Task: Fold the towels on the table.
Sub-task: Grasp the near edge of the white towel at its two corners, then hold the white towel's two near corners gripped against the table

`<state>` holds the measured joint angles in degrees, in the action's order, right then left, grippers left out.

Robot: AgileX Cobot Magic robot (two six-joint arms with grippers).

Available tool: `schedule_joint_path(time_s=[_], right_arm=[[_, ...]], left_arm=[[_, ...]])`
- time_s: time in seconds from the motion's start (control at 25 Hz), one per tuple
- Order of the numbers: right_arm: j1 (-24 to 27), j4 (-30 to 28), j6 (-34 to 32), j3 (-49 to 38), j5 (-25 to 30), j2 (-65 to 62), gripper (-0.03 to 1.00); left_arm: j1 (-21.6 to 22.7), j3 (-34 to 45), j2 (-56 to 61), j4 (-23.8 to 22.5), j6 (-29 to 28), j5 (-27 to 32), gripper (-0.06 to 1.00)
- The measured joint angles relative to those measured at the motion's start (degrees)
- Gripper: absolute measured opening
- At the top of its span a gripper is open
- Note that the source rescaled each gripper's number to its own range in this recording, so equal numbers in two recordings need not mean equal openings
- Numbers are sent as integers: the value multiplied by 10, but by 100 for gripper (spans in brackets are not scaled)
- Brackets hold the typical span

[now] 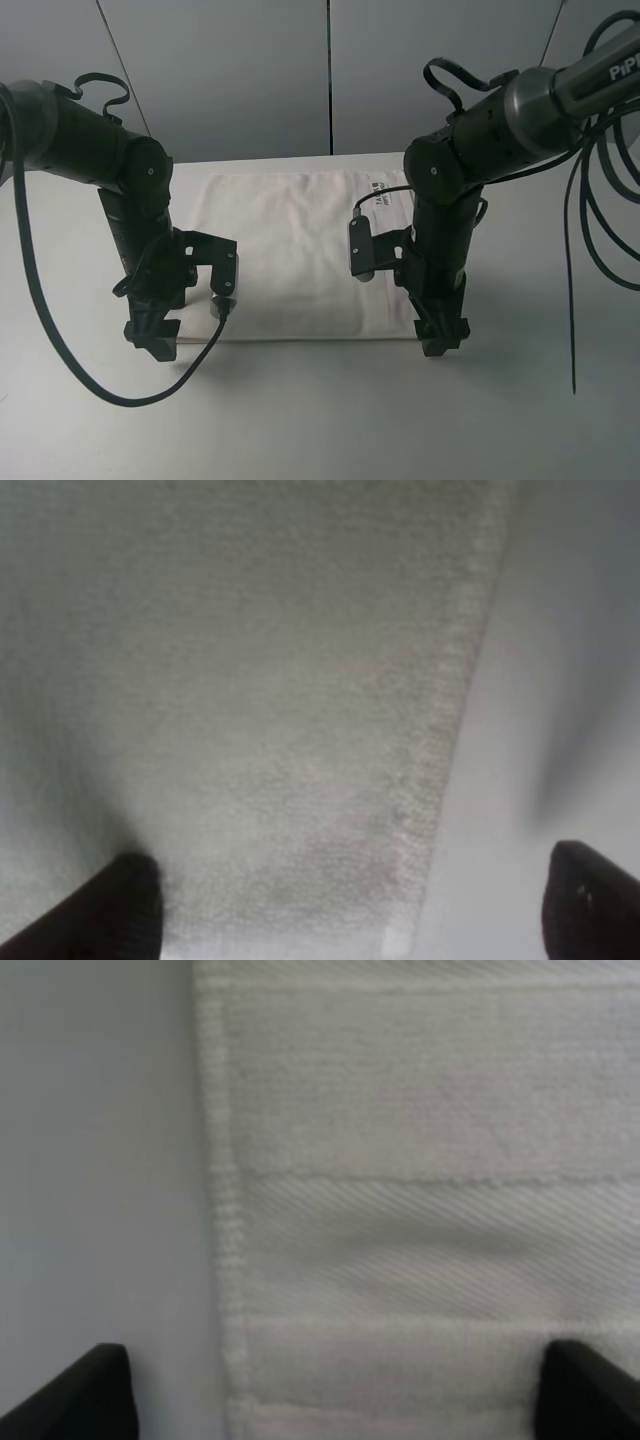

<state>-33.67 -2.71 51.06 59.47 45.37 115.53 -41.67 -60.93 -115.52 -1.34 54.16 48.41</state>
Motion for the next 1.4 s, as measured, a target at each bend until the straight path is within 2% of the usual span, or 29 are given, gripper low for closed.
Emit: schedule_joint_path(time_s=[0.32,0.44,0.56,0.68,0.8,0.88,1.4], right_arm=[[-2,-18,-23,2,-2,6,84],[-2,-30,-36,2,-13,7,79],[-2,-49,-55,3,-28,9,61],[-2,-62,-69,4,-35,10,39],[-2,-72,-74,4,-41,10,12],[-2,-72,-76,5,-42,10,0],[-2,-71,-68,5,-42,10,0]], left_arm=[[0,0,0,-2,0,-1,99],[0,0,0,-3,0,-1,99],[0,0,0,-3,0,-2,99],[0,0,0,-4,-1,-2,98],[0,0,0,-4,-4,-2,98],[0,0,0,-4,-4,-2,98],[0,0,0,-5,-4,-8,97]])
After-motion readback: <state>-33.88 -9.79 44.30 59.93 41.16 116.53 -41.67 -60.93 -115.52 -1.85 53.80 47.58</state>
